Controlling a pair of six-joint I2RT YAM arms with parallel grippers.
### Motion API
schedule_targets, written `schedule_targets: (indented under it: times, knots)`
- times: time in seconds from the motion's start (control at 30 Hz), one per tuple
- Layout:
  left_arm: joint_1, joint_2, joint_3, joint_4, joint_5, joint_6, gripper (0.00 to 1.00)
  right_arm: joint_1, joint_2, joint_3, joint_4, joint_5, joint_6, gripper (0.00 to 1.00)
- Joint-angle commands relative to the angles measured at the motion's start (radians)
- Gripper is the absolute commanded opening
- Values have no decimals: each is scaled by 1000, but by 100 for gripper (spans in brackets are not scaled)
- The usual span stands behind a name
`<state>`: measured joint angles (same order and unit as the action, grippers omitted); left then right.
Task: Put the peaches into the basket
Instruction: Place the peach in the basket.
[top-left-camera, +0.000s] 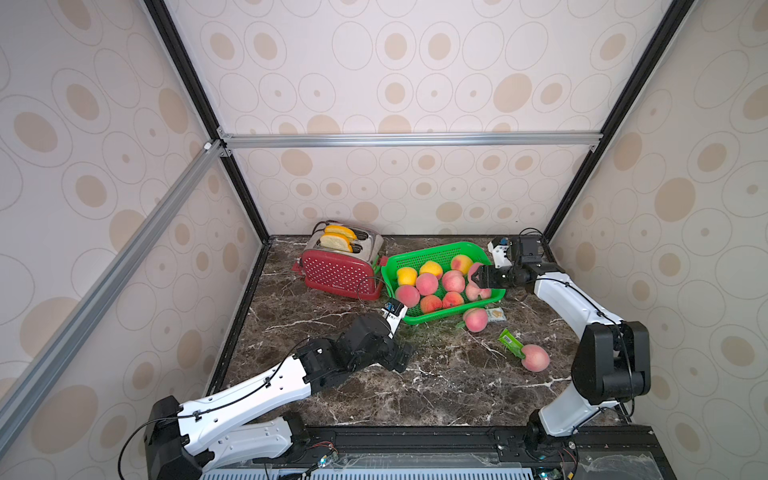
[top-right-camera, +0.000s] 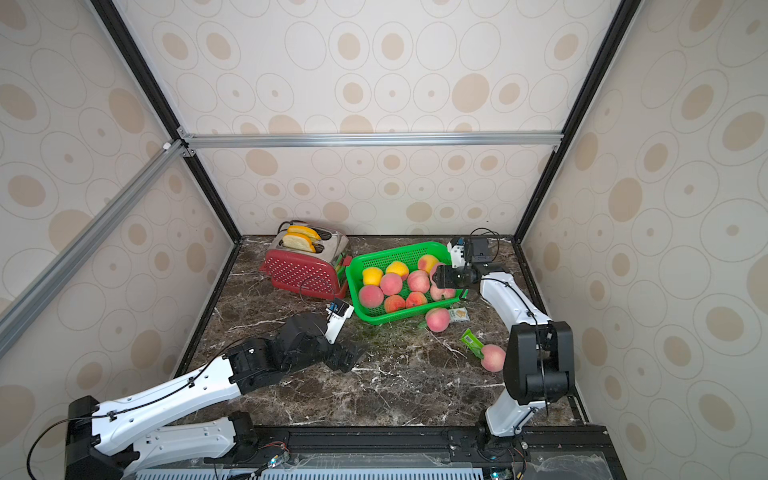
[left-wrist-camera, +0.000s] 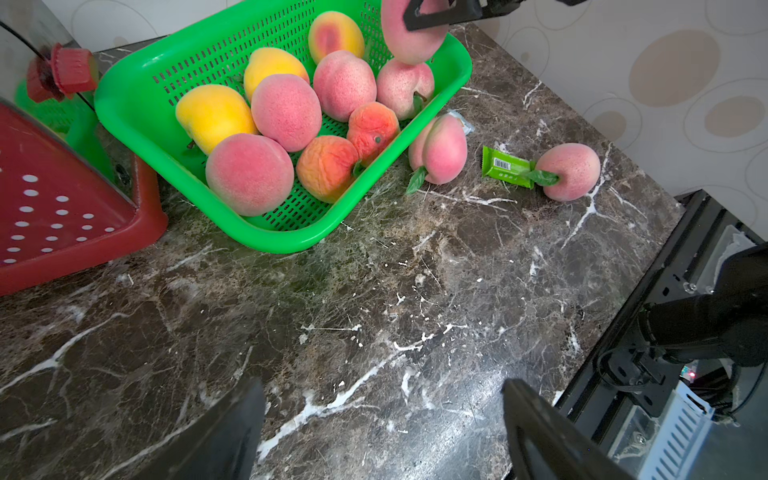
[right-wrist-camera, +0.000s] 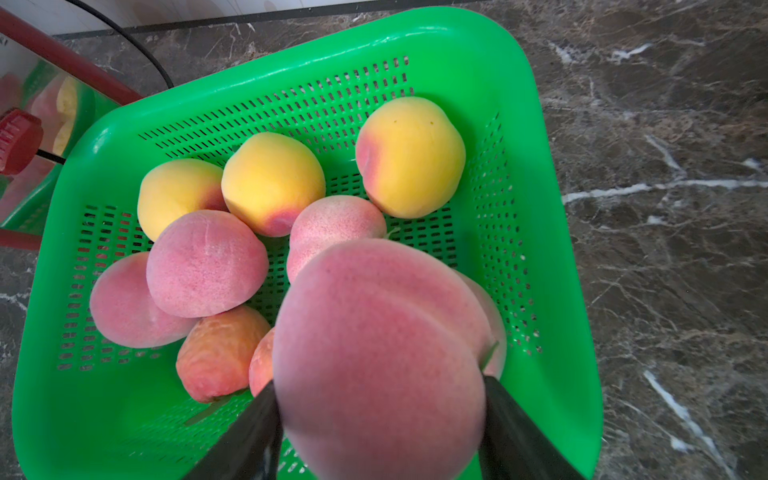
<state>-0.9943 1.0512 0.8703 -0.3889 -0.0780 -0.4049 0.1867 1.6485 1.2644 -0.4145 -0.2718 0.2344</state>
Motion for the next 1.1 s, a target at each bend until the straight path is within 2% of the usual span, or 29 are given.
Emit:
schedule_targets:
  times: [0.0,0.53,0.97,1.07]
  knots:
    - [9,-3,13,2,6,-3,92,18,22,18,6,-15,-4,67]
    - [17,-2,21,0,12,0,92,28,43,36,-24,11,-23,73]
    - [20,-16,6,2,13,-12,92,40,37,35,-45,28,-41,74]
    - [20,-21,0,4,15,-15,92,41,27,33,-52,35,-48,78]
